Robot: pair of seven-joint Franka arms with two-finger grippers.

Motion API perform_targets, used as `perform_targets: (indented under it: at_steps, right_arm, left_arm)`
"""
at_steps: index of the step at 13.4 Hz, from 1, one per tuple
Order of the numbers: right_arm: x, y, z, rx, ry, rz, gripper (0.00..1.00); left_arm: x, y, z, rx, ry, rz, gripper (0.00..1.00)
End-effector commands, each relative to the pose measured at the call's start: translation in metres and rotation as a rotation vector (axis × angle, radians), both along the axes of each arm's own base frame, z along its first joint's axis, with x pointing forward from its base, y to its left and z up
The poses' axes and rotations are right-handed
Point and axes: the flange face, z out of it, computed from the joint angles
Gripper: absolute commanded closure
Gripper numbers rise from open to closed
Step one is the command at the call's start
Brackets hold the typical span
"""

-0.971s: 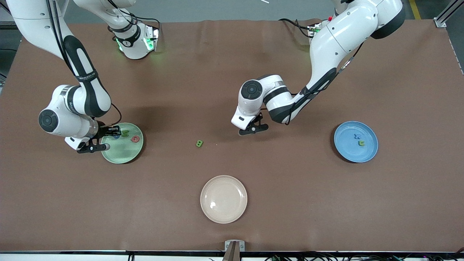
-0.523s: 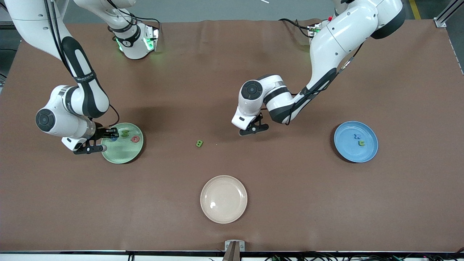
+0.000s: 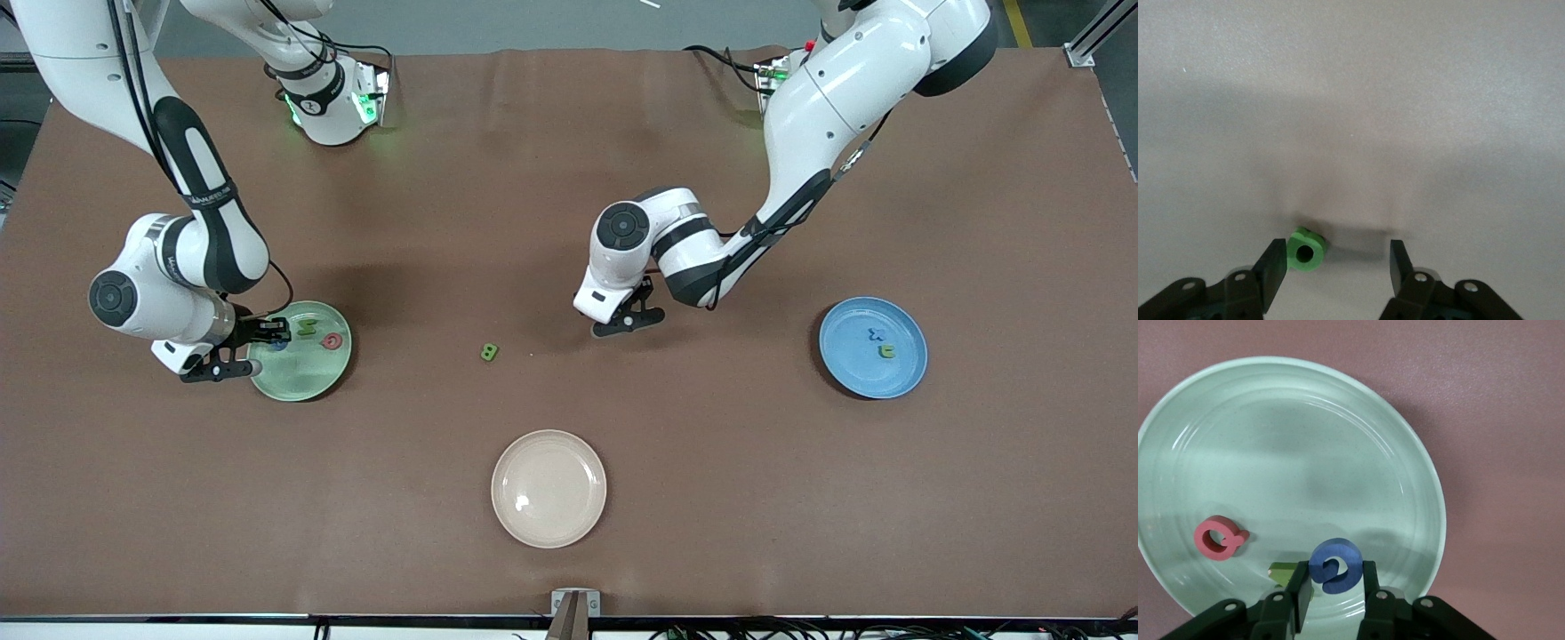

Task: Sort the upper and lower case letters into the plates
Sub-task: 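Open the right gripper over the green plate while the left gripper holds the p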

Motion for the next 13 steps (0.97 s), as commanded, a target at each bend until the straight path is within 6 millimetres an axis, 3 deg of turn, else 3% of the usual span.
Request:
perform_targets:
  at_steps: [1, 4, 6, 8, 11, 13]
  right_arm:
    - [0.004, -0.001, 0.001, 0.006, 0.003, 0.010, 0.00]
    - [0.008, 0.003, 0.013, 0.016, 0.045, -0.010, 0.00]
    - [0.014, 0.023, 0.029, 0.012, 0.078, -0.069, 0.00]
    - [0.019, 0.075, 0.041, -0.021, 0.080, -0.133, 0.00]
    - [0.027, 0.168, 0.060, -0.067, 0.044, -0.238, 0.00]
    - [0.028, 0.230, 0.079, -0.078, 0.005, -0.314, 0.00]
  left_arm:
    - [0.000, 0.002, 0.004, 0.005, 0.004, 0.004, 0.29]
    - [-0.002, 0.004, 0.002, 0.012, 0.009, 0.000, 0.28]
    - [-0.008, 0.008, -0.005, 0.021, 0.022, -0.042, 0.27]
    - [-0.012, 0.020, -0.011, 0.035, 0.038, -0.069, 0.26]
    - [-0.013, 0.021, -0.008, 0.037, 0.032, -0.069, 0.28]
    - [-0.013, 0.020, -0.008, 0.035, 0.031, -0.061, 0.46]
